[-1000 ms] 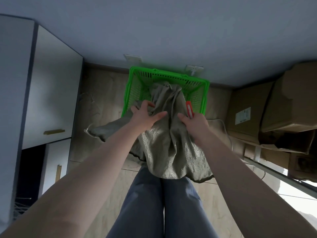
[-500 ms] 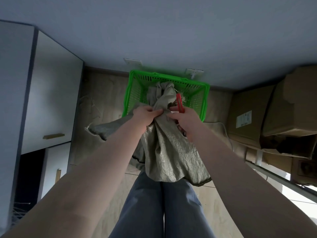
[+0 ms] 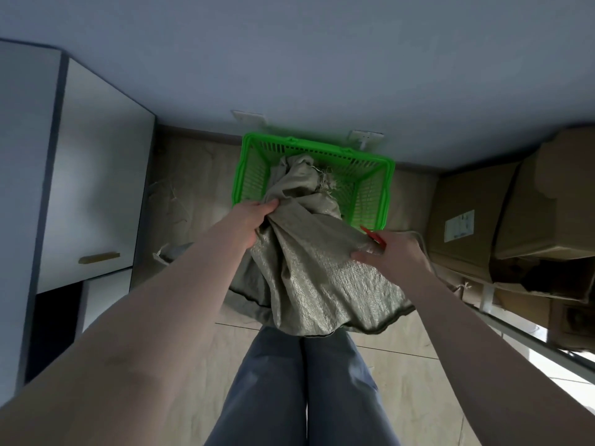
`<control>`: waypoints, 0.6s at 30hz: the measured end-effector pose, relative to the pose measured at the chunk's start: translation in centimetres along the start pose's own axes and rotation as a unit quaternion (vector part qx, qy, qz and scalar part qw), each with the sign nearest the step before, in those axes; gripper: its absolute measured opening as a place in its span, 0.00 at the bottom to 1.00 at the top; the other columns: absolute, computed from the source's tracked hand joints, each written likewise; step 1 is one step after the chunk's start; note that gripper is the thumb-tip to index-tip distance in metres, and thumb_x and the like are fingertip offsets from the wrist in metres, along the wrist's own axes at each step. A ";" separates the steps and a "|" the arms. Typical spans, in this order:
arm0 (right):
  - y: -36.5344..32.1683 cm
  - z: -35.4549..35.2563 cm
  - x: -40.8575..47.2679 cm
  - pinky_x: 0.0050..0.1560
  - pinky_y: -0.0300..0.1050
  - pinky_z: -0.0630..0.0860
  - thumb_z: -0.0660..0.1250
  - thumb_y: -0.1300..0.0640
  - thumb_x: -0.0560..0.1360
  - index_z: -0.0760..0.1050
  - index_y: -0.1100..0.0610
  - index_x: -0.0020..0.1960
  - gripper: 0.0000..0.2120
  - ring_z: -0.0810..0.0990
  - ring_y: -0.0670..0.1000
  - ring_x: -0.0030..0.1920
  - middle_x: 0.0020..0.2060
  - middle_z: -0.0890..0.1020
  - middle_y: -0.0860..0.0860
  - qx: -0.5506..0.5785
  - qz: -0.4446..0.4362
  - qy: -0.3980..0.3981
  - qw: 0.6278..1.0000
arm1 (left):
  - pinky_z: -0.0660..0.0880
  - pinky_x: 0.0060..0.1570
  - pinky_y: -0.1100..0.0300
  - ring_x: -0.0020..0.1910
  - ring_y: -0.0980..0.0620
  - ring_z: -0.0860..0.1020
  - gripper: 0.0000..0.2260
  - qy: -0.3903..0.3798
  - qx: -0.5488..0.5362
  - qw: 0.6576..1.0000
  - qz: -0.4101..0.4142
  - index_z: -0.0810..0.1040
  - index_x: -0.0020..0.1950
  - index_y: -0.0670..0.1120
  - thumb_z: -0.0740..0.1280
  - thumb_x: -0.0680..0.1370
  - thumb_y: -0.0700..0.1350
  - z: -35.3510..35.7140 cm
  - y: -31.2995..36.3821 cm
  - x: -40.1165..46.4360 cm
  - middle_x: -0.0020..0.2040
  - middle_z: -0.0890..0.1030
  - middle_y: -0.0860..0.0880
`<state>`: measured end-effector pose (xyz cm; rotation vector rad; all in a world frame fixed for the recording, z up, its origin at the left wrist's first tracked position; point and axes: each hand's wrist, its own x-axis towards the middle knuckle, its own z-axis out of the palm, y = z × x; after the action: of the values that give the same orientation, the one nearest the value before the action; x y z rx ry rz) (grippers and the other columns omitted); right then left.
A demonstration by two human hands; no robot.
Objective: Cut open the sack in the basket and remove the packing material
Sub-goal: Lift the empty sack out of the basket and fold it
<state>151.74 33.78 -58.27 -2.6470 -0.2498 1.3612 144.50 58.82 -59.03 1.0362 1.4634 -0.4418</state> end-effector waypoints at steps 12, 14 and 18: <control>-4.6 0.7 1.0 0.44 0.46 0.71 0.64 0.46 0.78 0.78 0.49 0.56 0.11 0.73 0.55 0.48 0.50 0.78 0.55 -0.014 -0.005 0.110 0.994 | 0.73 0.51 0.57 0.52 0.47 0.78 0.24 0.007 -0.011 1.000 -0.010 0.74 0.63 0.42 0.74 0.73 0.52 -0.2 0.8 0.1 0.56 0.78 0.44; -4.1 0.2 1.2 0.41 0.46 0.69 0.61 0.47 0.80 0.77 0.51 0.55 0.11 0.72 0.55 0.43 0.49 0.78 0.56 -0.028 0.010 0.135 0.990 | 0.76 0.47 0.57 0.46 0.48 0.79 0.22 0.005 -0.004 1.000 0.024 0.74 0.63 0.43 0.75 0.73 0.47 -0.8 0.9 0.3 0.55 0.79 0.43; -1.6 -1.9 0.6 0.39 0.47 0.70 0.61 0.52 0.81 0.75 0.53 0.52 0.06 0.74 0.56 0.39 0.44 0.76 0.56 0.001 0.059 0.232 0.971 | 0.73 0.55 0.53 0.59 0.42 0.75 0.33 0.094 0.202 0.971 0.082 0.69 0.70 0.43 0.77 0.69 0.48 -3.5 0.3 1.0 0.61 0.75 0.43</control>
<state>153.50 35.35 -57.32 -2.9163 -0.0321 0.7258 142.80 62.01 -59.20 1.5478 1.4720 -0.5473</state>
